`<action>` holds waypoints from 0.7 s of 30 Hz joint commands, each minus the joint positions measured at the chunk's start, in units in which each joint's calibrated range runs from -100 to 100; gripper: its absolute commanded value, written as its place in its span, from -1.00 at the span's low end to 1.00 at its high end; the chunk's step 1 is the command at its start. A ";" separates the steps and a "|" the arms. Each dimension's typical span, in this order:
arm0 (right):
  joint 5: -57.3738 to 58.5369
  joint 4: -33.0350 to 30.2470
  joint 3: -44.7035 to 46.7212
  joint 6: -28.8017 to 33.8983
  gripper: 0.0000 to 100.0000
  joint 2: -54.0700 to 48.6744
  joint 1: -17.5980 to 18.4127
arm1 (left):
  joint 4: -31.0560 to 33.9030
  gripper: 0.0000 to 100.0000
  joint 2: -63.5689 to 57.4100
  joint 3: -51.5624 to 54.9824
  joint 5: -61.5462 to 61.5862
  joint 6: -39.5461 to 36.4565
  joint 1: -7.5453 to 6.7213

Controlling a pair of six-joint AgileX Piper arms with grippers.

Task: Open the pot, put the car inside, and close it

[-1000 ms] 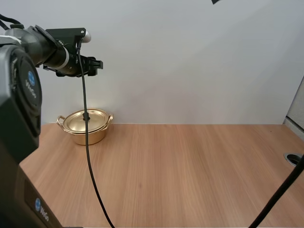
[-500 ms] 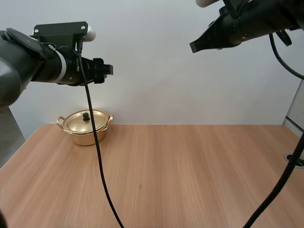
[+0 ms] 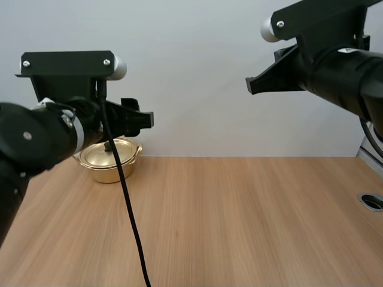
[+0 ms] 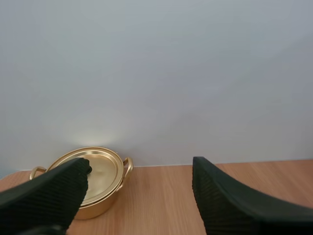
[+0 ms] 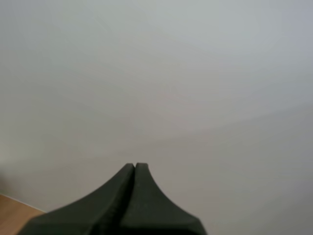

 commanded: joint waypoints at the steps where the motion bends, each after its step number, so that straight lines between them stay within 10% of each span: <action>1: 4.25 2.99 10.57 1.09 -1.00 -7.82 -0.03 | 22.86 1.00 -26.59 5.35 -0.44 -8.11 -2.73; 7: 17.21 2.34 19.33 0.05 -1.00 -13.58 -0.03 | 37.51 1.00 -26.59 17.70 -0.44 -29.76 -3.47; 21: 14.12 -8.24 25.91 9.46 -1.00 -13.58 -0.81 | 38.07 1.00 -29.77 34.43 -8.18 -30.07 -4.52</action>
